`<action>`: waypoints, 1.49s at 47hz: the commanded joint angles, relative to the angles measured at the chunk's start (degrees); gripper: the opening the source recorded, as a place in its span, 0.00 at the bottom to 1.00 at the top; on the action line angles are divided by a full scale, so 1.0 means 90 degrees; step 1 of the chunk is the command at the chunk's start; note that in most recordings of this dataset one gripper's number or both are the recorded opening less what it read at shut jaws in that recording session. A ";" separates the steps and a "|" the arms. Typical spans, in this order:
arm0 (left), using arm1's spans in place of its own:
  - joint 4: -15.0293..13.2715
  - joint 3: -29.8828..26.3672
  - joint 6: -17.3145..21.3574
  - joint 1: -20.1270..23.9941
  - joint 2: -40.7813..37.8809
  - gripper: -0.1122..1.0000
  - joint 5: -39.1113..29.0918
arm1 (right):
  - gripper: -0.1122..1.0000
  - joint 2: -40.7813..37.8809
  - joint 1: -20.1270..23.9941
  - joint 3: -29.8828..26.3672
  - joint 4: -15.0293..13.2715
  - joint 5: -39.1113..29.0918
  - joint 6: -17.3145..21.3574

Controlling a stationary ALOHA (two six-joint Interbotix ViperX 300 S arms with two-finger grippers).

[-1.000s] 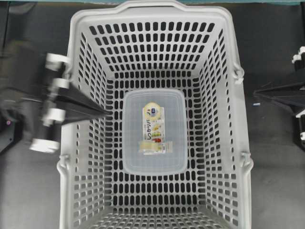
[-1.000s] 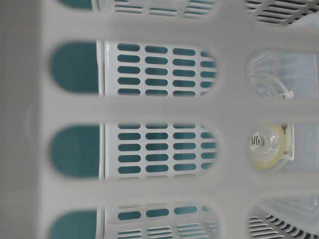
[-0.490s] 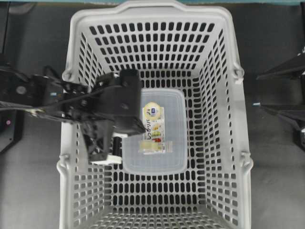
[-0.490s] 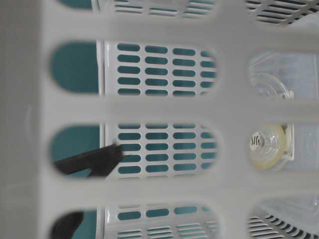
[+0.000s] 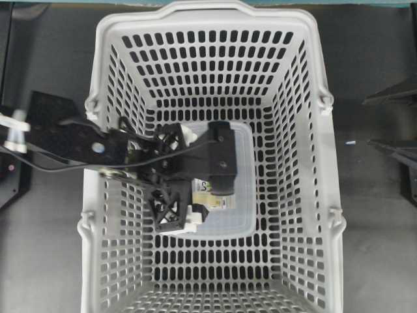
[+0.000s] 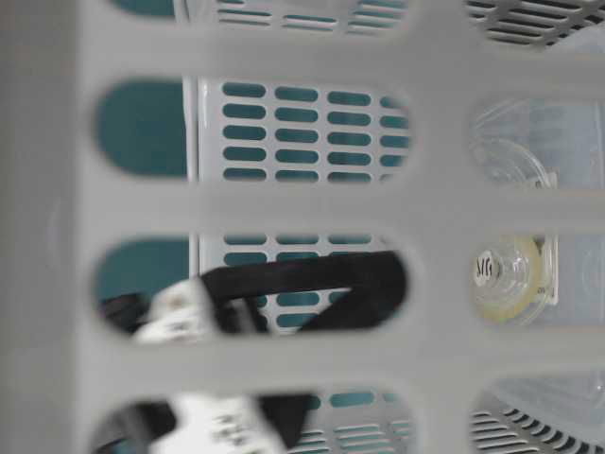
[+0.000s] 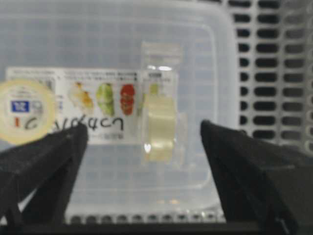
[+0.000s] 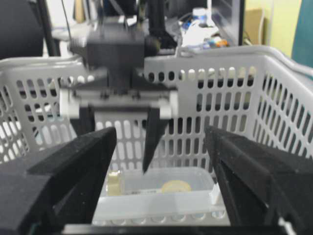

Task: Pick up the tape dispenser from the shopping basket with the left arm.
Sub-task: 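Lower the open left gripper around the tape dispenser inside the basket, then close the left gripper on the tape dispenser's sides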

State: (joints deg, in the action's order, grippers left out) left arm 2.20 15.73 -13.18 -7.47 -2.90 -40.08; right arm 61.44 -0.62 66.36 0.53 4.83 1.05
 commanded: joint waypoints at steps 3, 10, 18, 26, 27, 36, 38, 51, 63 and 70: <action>0.0029 -0.0107 -0.0010 -0.0068 -0.0313 0.92 0.0029 | 0.73 -0.0029 0.0010 -0.0029 0.0029 0.0029 0.0010; 0.0029 -0.0107 0.0029 -0.0059 -0.0391 0.90 0.0010 | 0.73 -0.0020 0.0029 0.0010 0.0029 0.0029 0.0020; 0.0029 -0.0498 0.0059 -0.0049 -0.0137 0.62 -0.0371 | 0.73 -0.0020 0.0039 0.0029 0.0029 -0.0049 0.0020; 0.0029 -0.1348 0.0059 -0.0049 0.0332 0.36 -0.1533 | 0.73 -0.0010 0.0039 0.0039 0.0029 -0.0068 0.0020; 0.0029 -0.1572 0.0059 -0.0049 0.0410 0.36 -0.1787 | 0.73 0.0000 0.0039 0.0039 0.0029 -0.0068 0.0020; 0.0029 -0.3066 0.0049 -0.0049 0.0684 0.36 -0.2998 | 0.73 0.0029 0.0039 0.0039 0.0029 -0.0068 0.0020; 0.0029 -0.3398 0.0049 -0.0059 0.0684 0.36 -0.3262 | 0.73 0.0039 0.0039 0.0039 0.0029 -0.0068 0.0020; 0.0029 -0.3682 0.0059 -0.0039 0.0459 0.36 -0.3672 | 0.73 0.0059 0.0039 0.0049 0.0029 -0.0068 0.0020; 0.0029 -0.3418 0.0059 -0.0039 0.0420 0.36 -0.3623 | 0.73 0.0059 0.0029 0.0068 0.0029 -0.0068 0.0020; 0.0029 -0.3291 0.0059 -0.0039 0.0439 0.36 -0.3506 | 0.73 0.0078 0.0029 0.0068 0.0029 -0.0068 0.0029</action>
State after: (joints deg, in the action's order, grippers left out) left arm 2.29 -13.71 -12.74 -7.91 0.18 -72.60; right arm 62.40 -0.35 67.41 0.62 3.96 1.23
